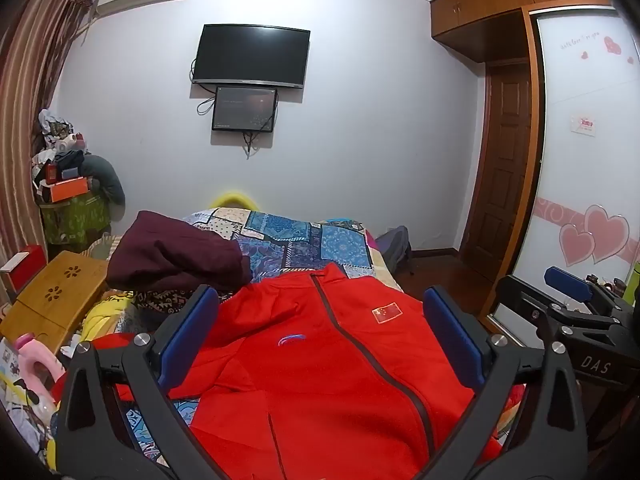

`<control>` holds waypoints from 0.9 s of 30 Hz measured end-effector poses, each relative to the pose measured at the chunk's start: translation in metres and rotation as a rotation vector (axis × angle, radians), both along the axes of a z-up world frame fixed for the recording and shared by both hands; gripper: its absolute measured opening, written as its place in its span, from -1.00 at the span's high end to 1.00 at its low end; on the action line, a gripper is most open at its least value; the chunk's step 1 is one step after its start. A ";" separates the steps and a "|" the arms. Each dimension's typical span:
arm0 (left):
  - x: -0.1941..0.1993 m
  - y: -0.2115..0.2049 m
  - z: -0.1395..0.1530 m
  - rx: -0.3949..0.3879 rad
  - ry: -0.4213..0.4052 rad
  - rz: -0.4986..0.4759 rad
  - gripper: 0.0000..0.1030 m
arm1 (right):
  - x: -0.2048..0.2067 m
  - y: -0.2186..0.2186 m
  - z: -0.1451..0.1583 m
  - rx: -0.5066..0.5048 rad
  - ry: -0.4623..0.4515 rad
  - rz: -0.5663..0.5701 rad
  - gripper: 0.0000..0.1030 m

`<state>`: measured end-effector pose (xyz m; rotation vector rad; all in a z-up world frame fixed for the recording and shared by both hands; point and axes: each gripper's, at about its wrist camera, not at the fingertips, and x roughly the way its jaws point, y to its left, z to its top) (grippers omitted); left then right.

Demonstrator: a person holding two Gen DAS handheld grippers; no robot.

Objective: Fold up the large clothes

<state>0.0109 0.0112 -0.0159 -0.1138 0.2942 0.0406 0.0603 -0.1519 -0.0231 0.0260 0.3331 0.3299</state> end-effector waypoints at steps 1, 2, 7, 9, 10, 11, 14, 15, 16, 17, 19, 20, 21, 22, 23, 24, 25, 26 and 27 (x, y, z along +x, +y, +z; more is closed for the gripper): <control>0.000 0.000 0.000 0.000 0.000 0.001 -0.99 | 0.000 0.000 0.000 0.005 -0.003 -0.001 -1.00; -0.001 0.000 0.000 -0.001 -0.001 0.002 -0.99 | 0.000 0.000 0.000 0.003 -0.002 -0.001 -1.00; 0.001 0.004 -0.001 -0.002 0.001 0.010 -0.99 | -0.002 0.001 0.000 -0.004 -0.001 -0.002 -1.00; 0.003 0.006 -0.001 0.002 -0.001 0.019 -0.99 | -0.003 0.001 0.000 -0.005 -0.003 -0.004 -1.00; 0.003 0.007 -0.001 0.003 -0.002 0.027 -0.99 | 0.003 0.005 0.003 -0.004 0.005 -0.006 -1.00; 0.004 0.009 -0.002 0.003 -0.003 0.035 -0.99 | 0.003 0.006 0.003 -0.005 0.008 -0.009 -1.00; 0.009 0.020 -0.004 -0.004 0.001 0.062 -0.99 | 0.012 0.004 -0.004 -0.006 0.032 -0.014 -1.00; 0.011 0.024 -0.004 -0.007 0.004 0.072 -0.99 | 0.015 0.005 -0.007 -0.007 0.040 -0.015 -1.00; 0.013 0.028 -0.005 -0.010 0.006 0.083 -0.99 | 0.017 0.006 -0.008 -0.008 0.046 -0.017 -1.00; 0.015 0.032 -0.006 -0.012 0.009 0.095 -0.99 | 0.020 0.007 -0.009 -0.010 0.054 -0.019 -1.00; 0.021 0.044 -0.008 -0.016 0.015 0.127 -0.99 | 0.027 0.008 -0.012 -0.015 0.069 -0.021 -1.00; 0.025 0.051 -0.010 -0.019 0.021 0.148 -0.99 | 0.028 0.007 -0.013 -0.016 0.074 -0.021 -1.00; 0.028 0.058 -0.012 -0.023 0.027 0.167 -0.99 | 0.032 0.008 -0.015 -0.020 0.084 -0.022 -1.00; 0.031 0.065 -0.014 -0.028 0.032 0.183 -0.99 | 0.036 0.010 -0.017 -0.023 0.094 -0.023 -1.00; 0.036 0.075 -0.017 -0.038 0.042 0.205 -0.99 | 0.041 0.011 -0.019 -0.027 0.105 -0.023 -1.00; 0.039 0.083 -0.019 -0.048 0.049 0.221 -0.99 | 0.046 0.013 -0.021 -0.030 0.118 -0.024 -1.00; 0.042 0.092 -0.022 -0.057 0.057 0.239 -0.99 | 0.050 0.015 -0.023 -0.033 0.128 -0.023 -1.00; 0.046 0.101 -0.026 -0.067 0.068 0.260 -0.99 | 0.054 0.017 -0.024 -0.038 0.141 -0.022 -1.00; 0.050 0.112 -0.031 -0.078 0.080 0.287 -0.99 | 0.059 0.018 -0.027 -0.043 0.154 -0.021 -1.00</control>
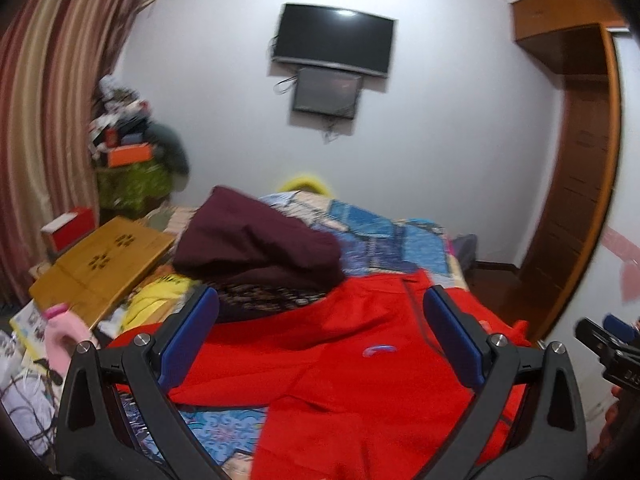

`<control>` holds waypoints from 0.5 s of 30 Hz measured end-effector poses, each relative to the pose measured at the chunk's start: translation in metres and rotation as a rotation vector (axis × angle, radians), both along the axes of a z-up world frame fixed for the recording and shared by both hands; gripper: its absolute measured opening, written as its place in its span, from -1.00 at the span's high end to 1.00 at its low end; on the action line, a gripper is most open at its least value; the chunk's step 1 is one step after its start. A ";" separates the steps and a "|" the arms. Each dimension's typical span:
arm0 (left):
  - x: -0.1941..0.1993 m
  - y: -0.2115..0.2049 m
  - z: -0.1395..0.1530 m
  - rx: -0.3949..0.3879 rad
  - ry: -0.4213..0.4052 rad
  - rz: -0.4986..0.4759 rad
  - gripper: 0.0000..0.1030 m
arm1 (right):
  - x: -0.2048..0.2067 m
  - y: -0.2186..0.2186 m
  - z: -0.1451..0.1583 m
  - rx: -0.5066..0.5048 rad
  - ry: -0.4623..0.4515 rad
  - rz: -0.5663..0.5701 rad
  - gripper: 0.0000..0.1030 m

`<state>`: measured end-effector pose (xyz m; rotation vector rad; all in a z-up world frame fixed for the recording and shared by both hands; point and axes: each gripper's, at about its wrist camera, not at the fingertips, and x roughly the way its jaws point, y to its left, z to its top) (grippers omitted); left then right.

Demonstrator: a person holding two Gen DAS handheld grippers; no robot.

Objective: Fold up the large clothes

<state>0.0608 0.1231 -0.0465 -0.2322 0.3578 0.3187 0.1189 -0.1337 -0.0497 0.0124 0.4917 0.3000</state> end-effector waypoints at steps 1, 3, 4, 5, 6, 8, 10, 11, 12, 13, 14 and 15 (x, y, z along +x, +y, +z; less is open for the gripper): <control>0.002 0.011 -0.004 -0.011 0.009 0.024 -0.99 | 0.004 0.001 -0.003 -0.006 0.011 0.001 -1.00; 0.009 0.031 -0.013 -0.035 0.031 0.074 -0.99 | 0.011 0.005 -0.007 -0.020 0.035 0.005 -1.00; 0.012 0.041 -0.018 -0.045 0.041 0.097 -0.99 | 0.016 0.007 -0.009 -0.026 0.046 0.007 -1.00; 0.015 0.051 -0.024 -0.055 0.052 0.123 -0.99 | 0.021 0.010 -0.012 -0.033 0.060 0.009 -1.00; 0.018 0.065 -0.031 -0.071 0.070 0.159 -0.99 | 0.025 0.012 -0.014 -0.038 0.071 0.013 -1.00; 0.023 0.089 -0.046 -0.102 0.109 0.215 -0.99 | 0.036 0.016 -0.018 -0.050 0.093 0.019 -1.00; 0.024 0.113 -0.063 -0.142 0.155 0.281 -0.99 | 0.045 0.021 -0.024 -0.063 0.115 0.025 -1.00; 0.024 0.127 -0.073 -0.170 0.185 0.329 -0.99 | 0.049 0.023 -0.027 -0.068 0.126 0.030 -1.00; 0.022 0.136 -0.082 -0.188 0.203 0.360 -0.99 | 0.054 0.025 -0.029 -0.072 0.136 0.034 -1.00; 0.020 0.147 -0.093 -0.208 0.225 0.381 -0.99 | 0.058 0.028 -0.032 -0.079 0.147 0.039 -1.00; 0.019 0.157 -0.102 -0.221 0.240 0.395 -0.99 | 0.062 0.032 -0.035 -0.086 0.156 0.044 -1.00; 0.017 0.168 -0.113 -0.239 0.266 0.423 -0.99 | 0.065 0.035 -0.039 -0.094 0.168 0.048 -1.00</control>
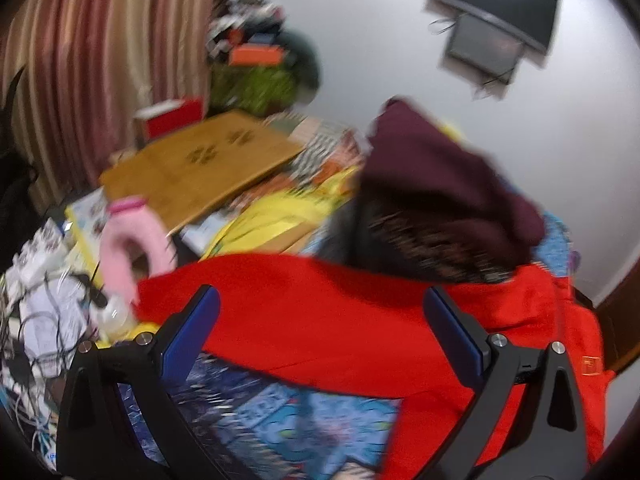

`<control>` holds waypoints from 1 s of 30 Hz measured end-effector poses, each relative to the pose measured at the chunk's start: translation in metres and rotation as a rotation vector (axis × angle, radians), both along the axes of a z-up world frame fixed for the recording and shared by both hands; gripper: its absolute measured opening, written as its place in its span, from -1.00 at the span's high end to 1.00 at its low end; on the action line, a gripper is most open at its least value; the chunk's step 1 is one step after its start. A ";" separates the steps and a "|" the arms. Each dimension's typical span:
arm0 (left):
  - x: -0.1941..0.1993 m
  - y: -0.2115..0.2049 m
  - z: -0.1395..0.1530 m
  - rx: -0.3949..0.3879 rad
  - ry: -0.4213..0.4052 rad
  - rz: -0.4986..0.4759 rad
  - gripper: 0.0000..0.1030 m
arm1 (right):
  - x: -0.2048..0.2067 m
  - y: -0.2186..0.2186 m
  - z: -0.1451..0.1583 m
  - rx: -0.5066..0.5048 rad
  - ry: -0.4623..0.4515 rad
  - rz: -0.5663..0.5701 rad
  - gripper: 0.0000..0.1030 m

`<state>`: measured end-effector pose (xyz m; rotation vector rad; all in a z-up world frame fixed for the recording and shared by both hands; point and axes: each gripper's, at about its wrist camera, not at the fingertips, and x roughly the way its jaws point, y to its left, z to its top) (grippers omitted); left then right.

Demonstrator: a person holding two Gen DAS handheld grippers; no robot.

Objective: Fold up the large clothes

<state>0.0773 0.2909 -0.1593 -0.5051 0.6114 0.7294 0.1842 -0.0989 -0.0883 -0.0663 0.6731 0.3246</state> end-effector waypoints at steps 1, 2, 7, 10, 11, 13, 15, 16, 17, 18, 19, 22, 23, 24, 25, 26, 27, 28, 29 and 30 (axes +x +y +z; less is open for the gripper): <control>-0.004 0.011 -0.012 -0.027 0.020 0.025 -0.99 | 0.004 0.002 -0.003 -0.006 0.010 0.003 -1.00; -0.007 0.020 -0.022 -0.064 0.030 0.039 -0.99 | 0.008 0.005 -0.006 -0.012 0.023 0.009 -1.00; -0.024 0.062 -0.078 -0.358 0.011 0.058 -0.80 | 0.019 0.016 -0.021 -0.039 0.069 0.028 -1.00; -0.030 0.075 -0.110 -0.513 0.009 0.082 -0.62 | 0.025 0.020 -0.028 -0.058 0.085 0.038 -1.00; -0.032 0.076 -0.116 -0.548 0.003 0.093 -0.60 | 0.027 0.022 -0.030 -0.065 0.089 0.038 -1.00; -0.034 0.080 -0.131 -0.617 -0.015 0.099 -0.58 | 0.031 0.022 -0.033 -0.076 0.101 0.039 -1.00; -0.033 0.081 -0.142 -0.657 -0.024 0.102 -0.48 | 0.034 0.021 -0.036 -0.076 0.113 0.037 -1.00; -0.032 0.083 -0.147 -0.672 -0.026 0.102 -0.38 | 0.034 0.022 -0.037 -0.075 0.115 0.035 -1.00; -0.032 0.084 -0.151 -0.686 -0.028 0.108 -0.28 | 0.035 0.024 -0.037 -0.074 0.117 0.033 -1.00; -0.031 0.084 -0.154 -0.694 -0.028 0.116 -0.23 | 0.036 0.022 -0.037 -0.071 0.121 0.030 -1.00; -0.030 0.084 -0.153 -0.693 -0.026 0.124 -0.08 | 0.037 0.024 -0.037 -0.069 0.123 0.028 -1.00; -0.029 0.087 -0.154 -0.610 0.007 0.180 0.31 | 0.039 0.024 -0.038 -0.063 0.133 0.025 -1.00; -0.028 0.085 -0.150 -0.582 0.008 0.183 0.52 | 0.039 0.024 -0.038 -0.063 0.134 0.024 -1.00; -0.027 0.086 -0.149 -0.559 0.010 0.184 0.60 | 0.039 0.024 -0.038 -0.063 0.133 0.024 -1.00; -0.026 0.083 -0.142 -0.520 0.017 0.185 0.69 | 0.038 0.024 -0.038 -0.062 0.131 0.024 -1.00; -0.023 0.081 -0.136 -0.481 0.021 0.185 0.77 | 0.037 0.024 -0.038 -0.061 0.129 0.025 -1.00; -0.021 0.079 -0.132 -0.454 0.024 0.183 0.78 | 0.037 0.023 -0.037 -0.060 0.129 0.026 -1.00; -0.019 0.078 -0.125 -0.421 0.025 0.175 0.80 | 0.035 0.023 -0.037 -0.059 0.127 0.026 -1.00; -0.017 0.076 -0.119 -0.396 0.024 0.166 0.86 | 0.034 0.022 -0.036 -0.058 0.124 0.026 -1.00; -0.015 0.073 -0.110 -0.373 0.014 0.147 0.89 | 0.032 0.022 -0.034 -0.058 0.121 0.025 -1.00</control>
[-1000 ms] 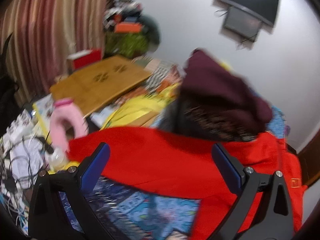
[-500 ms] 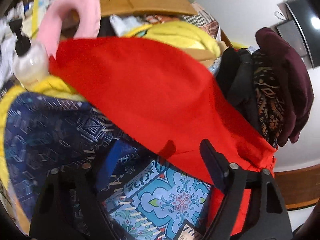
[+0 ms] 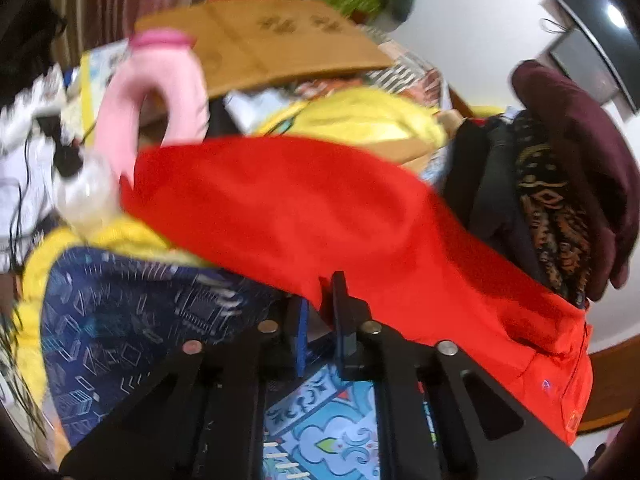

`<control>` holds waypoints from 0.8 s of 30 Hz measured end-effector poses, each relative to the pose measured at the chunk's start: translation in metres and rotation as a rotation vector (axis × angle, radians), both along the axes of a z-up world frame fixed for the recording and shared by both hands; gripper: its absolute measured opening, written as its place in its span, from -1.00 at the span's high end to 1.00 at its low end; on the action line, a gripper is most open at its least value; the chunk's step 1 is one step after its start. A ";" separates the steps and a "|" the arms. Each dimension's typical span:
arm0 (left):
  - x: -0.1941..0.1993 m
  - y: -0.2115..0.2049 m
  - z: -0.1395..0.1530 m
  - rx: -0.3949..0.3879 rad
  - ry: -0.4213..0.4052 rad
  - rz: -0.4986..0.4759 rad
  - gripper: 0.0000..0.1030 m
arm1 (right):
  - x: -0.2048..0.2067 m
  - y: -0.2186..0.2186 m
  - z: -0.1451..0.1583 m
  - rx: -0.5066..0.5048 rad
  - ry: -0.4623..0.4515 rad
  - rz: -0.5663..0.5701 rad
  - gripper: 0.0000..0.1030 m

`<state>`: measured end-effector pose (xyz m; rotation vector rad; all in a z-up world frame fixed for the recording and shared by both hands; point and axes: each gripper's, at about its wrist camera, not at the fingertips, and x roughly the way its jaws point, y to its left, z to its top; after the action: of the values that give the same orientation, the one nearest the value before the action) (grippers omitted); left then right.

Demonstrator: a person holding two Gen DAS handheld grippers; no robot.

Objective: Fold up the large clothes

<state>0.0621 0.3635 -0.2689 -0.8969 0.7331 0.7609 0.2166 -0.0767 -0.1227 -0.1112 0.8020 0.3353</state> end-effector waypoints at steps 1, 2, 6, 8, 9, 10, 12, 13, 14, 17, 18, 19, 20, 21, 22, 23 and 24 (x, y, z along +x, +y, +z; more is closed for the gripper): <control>0.002 -0.003 0.010 0.023 -0.020 -0.020 0.90 | -0.002 -0.001 0.002 0.002 -0.006 0.000 -1.00; 0.002 -0.006 0.020 0.045 -0.043 -0.039 0.94 | -0.004 -0.003 0.004 0.006 -0.013 0.001 -1.00; 0.020 -0.028 0.068 0.179 -0.104 -0.123 0.95 | -0.010 -0.012 0.012 0.026 -0.040 -0.005 -1.00; 0.029 -0.041 0.090 0.225 -0.144 -0.167 0.96 | -0.012 -0.016 0.015 0.033 -0.047 -0.008 -1.00; 0.036 -0.050 0.105 0.248 -0.177 -0.199 0.96 | -0.013 -0.019 0.016 0.034 -0.051 -0.010 -1.00; 0.041 -0.056 0.114 0.265 -0.196 -0.220 0.96 | -0.014 -0.021 0.017 0.034 -0.054 -0.011 -1.00; 0.056 -0.074 0.138 0.305 -0.244 -0.274 0.96 | -0.015 -0.026 0.018 0.035 -0.061 -0.018 -1.00; 0.063 -0.083 0.148 0.317 -0.266 -0.300 0.96 | -0.016 -0.028 0.019 0.038 -0.062 -0.022 -1.00; 0.072 -0.093 0.158 0.329 -0.290 -0.334 0.96 | -0.017 -0.031 0.019 0.043 -0.063 -0.027 -1.00; 0.091 -0.124 0.179 0.346 -0.345 -0.430 0.96 | -0.018 -0.041 0.019 0.058 -0.059 -0.039 -1.00; 0.096 -0.132 0.182 0.346 -0.356 -0.455 0.96 | -0.018 -0.044 0.019 0.058 -0.058 -0.044 -1.00; 0.104 -0.141 0.186 0.346 -0.367 -0.487 0.96 | -0.018 -0.047 0.018 0.057 -0.059 -0.048 -1.00; 0.113 -0.153 0.189 0.345 -0.376 -0.526 0.96 | -0.019 -0.050 0.018 0.057 -0.061 -0.054 -1.00; 0.121 -0.165 0.192 0.344 -0.381 -0.564 0.96 | -0.019 -0.053 0.017 0.056 -0.061 -0.059 -1.00; 0.127 -0.176 0.193 0.340 -0.386 -0.597 0.96 | -0.018 -0.057 0.017 0.057 -0.060 -0.065 -1.00; 0.133 -0.186 0.194 0.335 -0.388 -0.622 0.96 | -0.018 -0.060 0.016 0.059 -0.059 -0.068 -1.00; 0.144 -0.199 0.192 0.321 -0.387 -0.668 0.96 | -0.017 -0.064 0.014 0.063 -0.056 -0.074 -1.00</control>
<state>0.2058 0.1641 -0.0766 -0.4366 0.4961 0.0939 0.1996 -0.1403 -0.1083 -0.0317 0.7379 0.2866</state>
